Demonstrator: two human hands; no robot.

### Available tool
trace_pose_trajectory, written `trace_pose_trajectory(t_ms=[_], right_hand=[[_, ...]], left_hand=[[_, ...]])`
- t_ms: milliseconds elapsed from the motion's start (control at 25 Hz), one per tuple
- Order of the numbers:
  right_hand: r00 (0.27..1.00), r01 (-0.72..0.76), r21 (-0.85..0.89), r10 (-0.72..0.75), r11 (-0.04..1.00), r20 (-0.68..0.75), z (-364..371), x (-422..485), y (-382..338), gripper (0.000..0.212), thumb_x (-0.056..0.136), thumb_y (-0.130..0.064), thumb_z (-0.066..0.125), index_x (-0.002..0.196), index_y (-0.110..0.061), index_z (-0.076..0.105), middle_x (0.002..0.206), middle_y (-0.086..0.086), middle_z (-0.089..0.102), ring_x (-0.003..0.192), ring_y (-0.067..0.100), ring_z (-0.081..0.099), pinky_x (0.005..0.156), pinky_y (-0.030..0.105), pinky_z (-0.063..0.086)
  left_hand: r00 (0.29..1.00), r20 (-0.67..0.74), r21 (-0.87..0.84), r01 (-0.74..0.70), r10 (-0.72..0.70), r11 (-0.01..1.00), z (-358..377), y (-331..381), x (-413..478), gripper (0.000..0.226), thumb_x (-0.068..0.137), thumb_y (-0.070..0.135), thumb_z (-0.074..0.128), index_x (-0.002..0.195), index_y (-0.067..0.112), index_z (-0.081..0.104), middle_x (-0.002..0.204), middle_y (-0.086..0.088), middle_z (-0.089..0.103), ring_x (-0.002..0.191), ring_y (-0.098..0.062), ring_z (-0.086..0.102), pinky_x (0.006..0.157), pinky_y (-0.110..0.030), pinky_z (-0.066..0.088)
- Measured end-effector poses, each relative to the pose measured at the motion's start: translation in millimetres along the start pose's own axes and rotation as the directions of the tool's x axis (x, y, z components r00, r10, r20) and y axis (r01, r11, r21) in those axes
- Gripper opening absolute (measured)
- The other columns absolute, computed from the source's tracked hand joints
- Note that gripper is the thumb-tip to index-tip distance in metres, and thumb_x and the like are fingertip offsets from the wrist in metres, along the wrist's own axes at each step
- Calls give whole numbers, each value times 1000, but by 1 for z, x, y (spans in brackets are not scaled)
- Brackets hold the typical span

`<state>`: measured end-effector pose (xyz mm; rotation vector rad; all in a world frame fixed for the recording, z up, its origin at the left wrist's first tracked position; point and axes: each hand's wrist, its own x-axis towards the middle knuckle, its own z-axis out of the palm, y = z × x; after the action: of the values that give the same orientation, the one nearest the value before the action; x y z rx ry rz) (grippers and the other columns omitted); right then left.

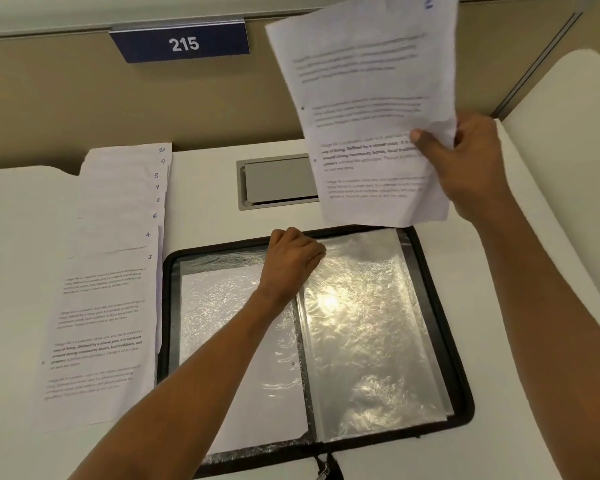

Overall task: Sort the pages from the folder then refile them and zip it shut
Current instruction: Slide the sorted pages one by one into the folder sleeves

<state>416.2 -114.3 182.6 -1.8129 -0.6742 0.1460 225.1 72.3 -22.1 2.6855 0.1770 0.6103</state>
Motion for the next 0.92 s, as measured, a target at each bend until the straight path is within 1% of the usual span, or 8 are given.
trace_pose_trajectory(t_ms=[80, 120, 280, 400, 480, 600, 800, 920], right_hand=[[996, 5, -20, -4, 1000, 86, 16, 9, -4, 15, 99, -14, 67, 114, -12, 72, 97, -20, 76, 90, 4, 74, 74, 20, 58], [992, 4, -52, 3, 999, 124, 23, 13, -4, 14, 99, -14, 66, 111, -14, 73, 97, -15, 76, 88, 4, 74, 73, 21, 58], [971, 3, -215, 49, 977, 233, 47, 26, 7, 12, 97, -19, 68, 92, -10, 75, 93, 8, 77, 85, 22, 74, 75, 43, 60], [951, 4, -285, 85, 958, 296, 61, 33, 15, 16, 97, -22, 67, 97, -8, 75, 94, 9, 75, 87, 26, 72, 80, 50, 59], [933, -26, -280, 124, 960, 337, 68, 39, 20, 16, 97, -23, 68, 106, -11, 74, 101, 5, 76, 90, 21, 72, 81, 48, 60], [901, -91, -239, 182, 967, 393, 82, 44, 28, 24, 96, -22, 70, 119, -16, 71, 111, -2, 75, 95, 12, 72, 81, 36, 59], [837, -259, -256, 349, 931, 421, 99, 38, 51, 24, 101, -18, 64, 124, -17, 69, 103, -6, 73, 83, 3, 71, 67, 22, 56], [803, -388, -215, 444, 896, 397, 97, 37, 60, 27, 102, -15, 62, 129, -11, 67, 112, 2, 73, 86, 8, 72, 72, 26, 60]], left_hand=[[999, -33, -7, -5, 5, 1000, -1, -1, 0, 8, 95, 33, 75, 95, 25, 79, 94, 11, 75, 92, -18, 57, 84, -34, 34], [999, -46, -5, -11, 11, 1000, -2, -2, 1, 9, 94, 33, 76, 96, 25, 80, 95, 11, 75, 92, -18, 57, 83, -35, 34], [998, -56, -1, -19, 19, 1000, -6, -4, 6, 13, 92, 33, 78, 99, 23, 81, 97, 8, 77, 90, -21, 56, 81, -35, 33], [998, -53, -10, -19, 19, 1000, -8, -5, 11, 14, 91, 33, 78, 99, 22, 81, 96, 7, 77, 90, -22, 57, 81, -35, 32], [998, -55, -34, -3, 1, 999, -8, -5, 14, 13, 92, 31, 77, 99, 22, 81, 96, 6, 76, 93, -22, 57, 82, -36, 34], [999, -22, -74, 38, -40, 997, -6, -6, 20, 10, 93, 30, 75, 98, 22, 80, 97, 7, 74, 97, -19, 56, 83, -34, 33], [983, 107, -152, 165, -150, 974, -4, 5, 25, 5, 97, 26, 65, 97, 23, 69, 94, 8, 71, 95, -17, 57, 84, -30, 27], [964, 154, -180, 243, -217, 953, -1, 19, 28, 10, 99, 31, 60, 101, 24, 66, 93, 9, 71, 92, -17, 57, 89, -35, 34]])
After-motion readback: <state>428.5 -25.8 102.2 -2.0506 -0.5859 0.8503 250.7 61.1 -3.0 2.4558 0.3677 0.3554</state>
